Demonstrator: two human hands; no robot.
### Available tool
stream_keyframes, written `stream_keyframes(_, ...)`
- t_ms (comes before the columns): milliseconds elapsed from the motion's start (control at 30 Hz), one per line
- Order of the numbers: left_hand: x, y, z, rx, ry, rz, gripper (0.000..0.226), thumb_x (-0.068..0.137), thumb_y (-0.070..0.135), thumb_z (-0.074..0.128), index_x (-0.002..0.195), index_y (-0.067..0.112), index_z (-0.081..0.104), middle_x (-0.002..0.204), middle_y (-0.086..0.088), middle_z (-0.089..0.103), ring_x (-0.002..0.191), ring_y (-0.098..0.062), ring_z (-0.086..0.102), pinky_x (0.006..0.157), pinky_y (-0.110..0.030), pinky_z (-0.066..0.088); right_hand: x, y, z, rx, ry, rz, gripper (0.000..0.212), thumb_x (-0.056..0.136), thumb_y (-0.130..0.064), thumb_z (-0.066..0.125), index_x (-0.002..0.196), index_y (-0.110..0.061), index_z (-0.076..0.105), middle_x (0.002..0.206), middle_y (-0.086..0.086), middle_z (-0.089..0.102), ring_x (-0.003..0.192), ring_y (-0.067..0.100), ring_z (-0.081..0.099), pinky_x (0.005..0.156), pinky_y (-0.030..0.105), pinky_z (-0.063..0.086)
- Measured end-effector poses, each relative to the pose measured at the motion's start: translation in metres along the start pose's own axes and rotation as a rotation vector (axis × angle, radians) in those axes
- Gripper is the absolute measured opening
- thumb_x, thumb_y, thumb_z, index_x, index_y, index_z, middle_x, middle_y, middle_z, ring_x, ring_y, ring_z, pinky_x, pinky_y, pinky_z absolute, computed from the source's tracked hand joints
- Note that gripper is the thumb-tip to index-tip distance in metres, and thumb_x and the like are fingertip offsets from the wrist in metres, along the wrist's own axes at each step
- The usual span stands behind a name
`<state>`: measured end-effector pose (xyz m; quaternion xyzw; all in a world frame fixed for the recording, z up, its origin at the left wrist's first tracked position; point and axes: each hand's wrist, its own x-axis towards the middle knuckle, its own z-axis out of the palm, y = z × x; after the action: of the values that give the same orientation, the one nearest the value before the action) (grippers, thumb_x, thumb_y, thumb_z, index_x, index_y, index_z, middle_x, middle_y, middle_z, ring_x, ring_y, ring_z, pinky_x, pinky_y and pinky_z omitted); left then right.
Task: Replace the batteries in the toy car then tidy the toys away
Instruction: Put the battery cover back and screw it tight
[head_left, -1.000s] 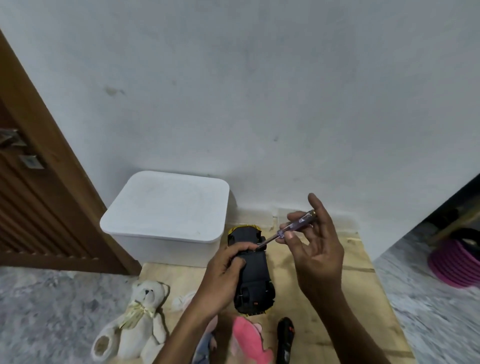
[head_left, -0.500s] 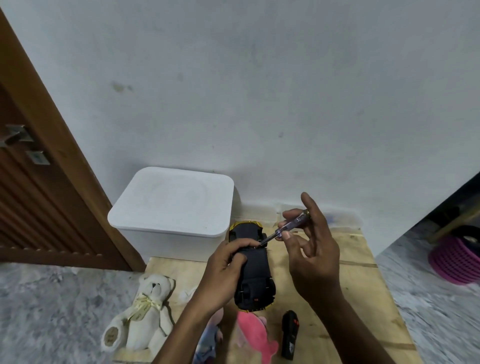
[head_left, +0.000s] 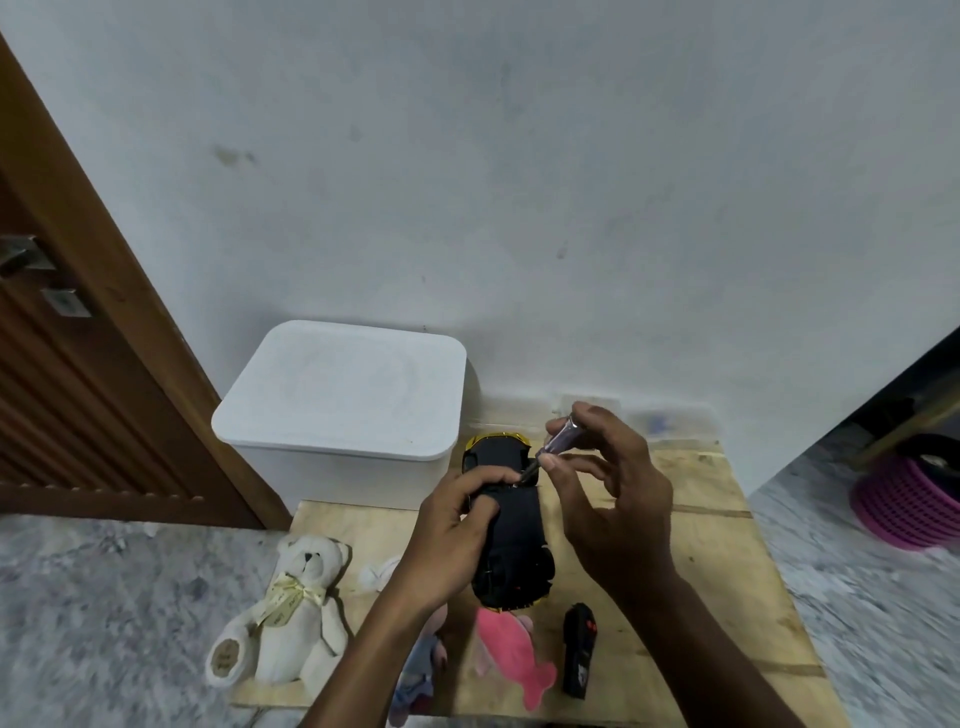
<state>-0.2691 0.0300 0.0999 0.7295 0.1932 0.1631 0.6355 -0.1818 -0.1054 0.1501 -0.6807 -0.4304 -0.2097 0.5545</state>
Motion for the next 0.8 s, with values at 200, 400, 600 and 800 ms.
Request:
stream_keyframes(200,0.000,-0.002,-0.003,-0.029,0.016,-0.022,0.060,0.093,-0.004,0.049,0.090,0.050,0.073,0.115,0.003,0.067,0.102,-0.003,0.063,0.079,-0.015,0.050,-0.002,-0.003,0.001,0.162,-0.056,0.063,0.039,0.091,-0.003,0.061,0.126,-0.016,0.051,0.118,0.006,0.068,0.106,0.021,0.072,0.080,0.046,0.062)
stream_keyframes(400,0.004,-0.003,-0.007,-0.039,0.036,-0.032,0.059,0.093,-0.005,0.049,0.089,0.048,0.075,0.115,0.001,0.069,0.104,-0.008,0.065,0.085,-0.025,0.051,-0.003,0.002,0.009,0.044,0.024,-0.004,0.043,0.084,-0.003,0.072,0.122,-0.015,0.054,0.101,0.013,0.070,0.094,0.028,0.070,0.074,0.046,0.057)
stream_keyframes(600,0.000,-0.004,-0.009,-0.061,0.027,-0.071,0.056,0.093,-0.004,0.049,0.087,0.046,0.075,0.115,0.000,0.068,0.103,-0.013,0.066,0.085,-0.031,0.055,-0.009,-0.005,0.011,0.106,-0.065,0.022,0.035,0.091,-0.004,0.060,0.123,-0.016,0.052,0.118,0.004,0.068,0.111,0.023,0.068,0.086,0.049,0.057)
stream_keyframes(800,-0.004,-0.004,-0.010,-0.050,0.007,-0.072,0.055,0.093,-0.004,0.049,0.087,0.044,0.076,0.112,0.004,0.068,0.101,-0.009,0.065,0.080,-0.025,0.055,-0.010,-0.003,0.016,0.000,0.059,-0.019,0.039,0.084,-0.010,0.072,0.119,-0.013,0.053,0.102,0.008,0.067,0.096,0.013,0.067,0.081,0.031,0.057)
